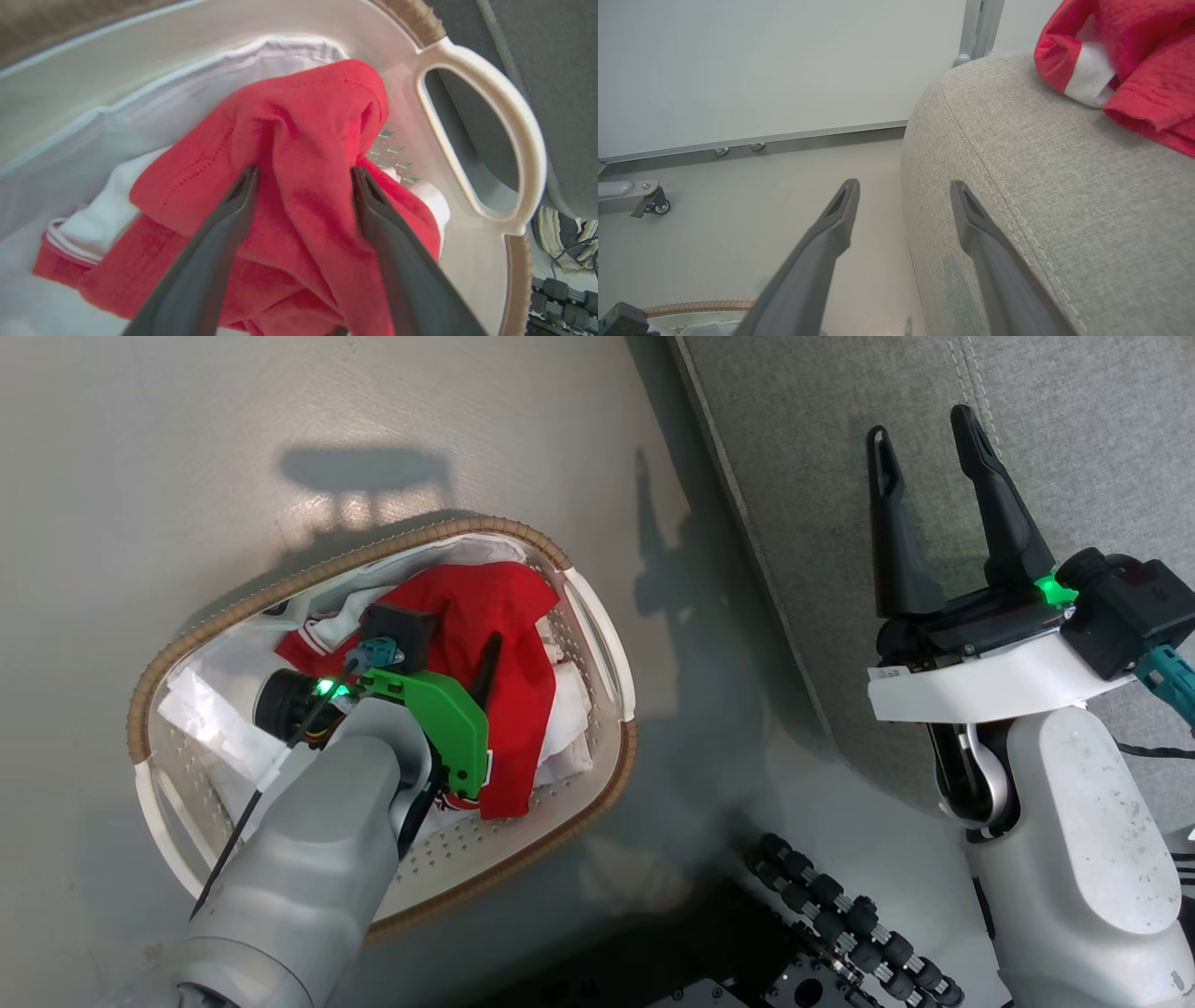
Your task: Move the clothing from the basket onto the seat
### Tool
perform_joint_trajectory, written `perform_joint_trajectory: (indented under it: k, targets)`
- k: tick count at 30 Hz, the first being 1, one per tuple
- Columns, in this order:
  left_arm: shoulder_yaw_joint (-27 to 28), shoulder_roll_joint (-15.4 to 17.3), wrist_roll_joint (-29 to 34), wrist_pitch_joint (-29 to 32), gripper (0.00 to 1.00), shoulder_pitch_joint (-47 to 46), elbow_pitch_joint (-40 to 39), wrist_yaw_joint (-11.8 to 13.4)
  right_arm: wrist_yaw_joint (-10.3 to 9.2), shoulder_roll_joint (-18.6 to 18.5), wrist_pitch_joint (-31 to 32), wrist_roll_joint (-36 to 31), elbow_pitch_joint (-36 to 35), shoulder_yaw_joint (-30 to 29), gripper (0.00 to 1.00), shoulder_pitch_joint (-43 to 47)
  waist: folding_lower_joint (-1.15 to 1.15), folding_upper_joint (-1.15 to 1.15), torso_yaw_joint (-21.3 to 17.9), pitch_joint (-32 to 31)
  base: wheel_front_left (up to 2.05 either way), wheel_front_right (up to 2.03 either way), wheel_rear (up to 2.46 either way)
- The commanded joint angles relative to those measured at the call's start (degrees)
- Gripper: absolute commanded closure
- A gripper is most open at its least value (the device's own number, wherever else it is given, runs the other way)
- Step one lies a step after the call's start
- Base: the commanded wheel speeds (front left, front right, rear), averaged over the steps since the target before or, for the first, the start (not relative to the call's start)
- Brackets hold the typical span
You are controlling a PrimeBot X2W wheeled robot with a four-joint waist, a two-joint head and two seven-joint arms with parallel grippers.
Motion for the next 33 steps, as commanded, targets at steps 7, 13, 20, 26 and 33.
perform_joint_trajectory:
  k: [7,13,20,26,33]
  targets:
    - [-3.6,-0.3,-2.9,2.6,1.00,1.5,-1.3,-0.1,-0.06,0.0,-0.1,0.3,0.9,-0.3,0.00,-0.6,0.00,0.00,0.4,-0.9,0.00,0.00,0.00]
    - [-6.5,0.9,-6.0,2.1,1.00,4.1,-3.6,-0.1,-0.06,-0.1,-0.1,0.3,2.4,-0.8,0.00,-0.5,0.00,0.00,0.8,-5.4,0.00,0.00,0.00]
    - [-9.4,2.4,-9.2,-0.1,1.00,7.5,-6.9,-0.1,-0.06,-0.1,-0.1,-0.1,4.8,-2.2,0.00,1.0,0.00,0.00,3.1,-13.2,0.00,0.00,0.00]
    - [-10.2,3.8,-11.8,-1.6,1.00,10.1,-10.2,-0.1,-0.06,-0.1,-0.1,-1.0,7.4,-2.8,0.00,3.4,0.00,0.00,6.2,-20.1,0.00,0.00,0.00]
    - [-2.7,5.0,-11.3,-1.8,1.00,14.4,-15.9,-0.1,-0.06,-0.1,-0.1,-2.6,10.1,-2.1,0.00,6.9,0.00,0.00,10.7,-28.0,0.00,0.00,0.00]
